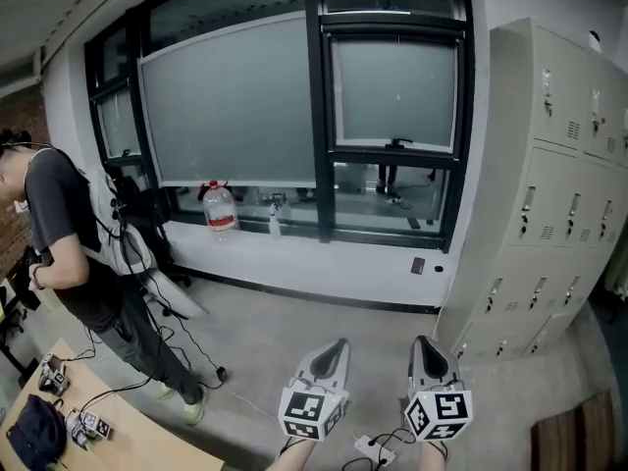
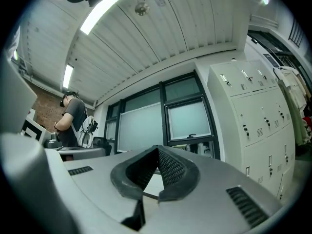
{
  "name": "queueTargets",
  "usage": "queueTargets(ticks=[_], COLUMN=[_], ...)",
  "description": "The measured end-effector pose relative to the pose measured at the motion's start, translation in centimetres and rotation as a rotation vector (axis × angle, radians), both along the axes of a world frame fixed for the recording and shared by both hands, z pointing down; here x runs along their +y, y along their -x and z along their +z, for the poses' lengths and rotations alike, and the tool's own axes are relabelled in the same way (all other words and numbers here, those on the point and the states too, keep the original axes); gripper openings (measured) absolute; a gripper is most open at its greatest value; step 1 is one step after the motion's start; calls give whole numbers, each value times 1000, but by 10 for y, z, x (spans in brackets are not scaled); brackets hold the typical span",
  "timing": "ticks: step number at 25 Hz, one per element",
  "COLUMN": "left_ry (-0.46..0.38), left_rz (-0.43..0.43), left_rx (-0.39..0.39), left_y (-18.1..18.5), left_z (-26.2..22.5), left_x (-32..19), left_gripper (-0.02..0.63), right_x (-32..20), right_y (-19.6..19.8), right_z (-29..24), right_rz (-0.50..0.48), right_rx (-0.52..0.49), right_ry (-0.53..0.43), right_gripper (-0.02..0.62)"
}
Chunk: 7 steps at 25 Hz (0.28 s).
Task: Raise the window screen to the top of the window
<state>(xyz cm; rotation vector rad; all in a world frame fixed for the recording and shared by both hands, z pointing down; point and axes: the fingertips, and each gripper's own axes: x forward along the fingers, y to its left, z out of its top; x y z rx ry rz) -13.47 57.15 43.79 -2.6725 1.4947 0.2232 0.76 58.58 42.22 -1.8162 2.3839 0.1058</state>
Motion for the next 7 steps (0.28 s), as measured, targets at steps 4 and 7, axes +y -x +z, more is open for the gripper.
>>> queueTargets(ticks=[4, 7], left_ry=[14, 17], left_rz=[-23, -36], left_rx=[9, 19], left_y=[-13, -13], left_z=[-11, -18], left_x=[-6, -3], left_gripper=[3, 3], right_x=[-3, 3], right_y=[-13, -19], right_z=[-10, -17], right_rz=[-19, -12], right_rx=[26, 21], right_ry=[16, 20], right_gripper=[6, 6])
